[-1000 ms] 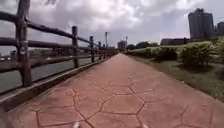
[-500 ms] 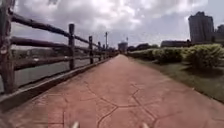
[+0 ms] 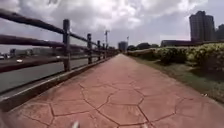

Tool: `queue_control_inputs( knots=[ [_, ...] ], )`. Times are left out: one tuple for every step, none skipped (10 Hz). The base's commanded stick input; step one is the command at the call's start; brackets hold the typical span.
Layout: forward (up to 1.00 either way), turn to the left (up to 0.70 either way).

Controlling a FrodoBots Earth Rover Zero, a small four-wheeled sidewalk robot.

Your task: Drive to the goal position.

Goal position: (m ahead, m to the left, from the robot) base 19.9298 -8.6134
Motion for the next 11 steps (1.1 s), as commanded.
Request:
queue_control_inputs(
  knots=[
    [0.69, -0.01],
    [0.69, -0.03],
    [0.69, -0.1],
    [0.69, -0.35],
    [0.69, -0.35],
    [0.69, -0.35],
    [0.69, -0.29],
    [0.69, 0.0],
    [0.69, 0.0],
    [0.69, 0.0],
    [0.69, 0.0]
  ],
)
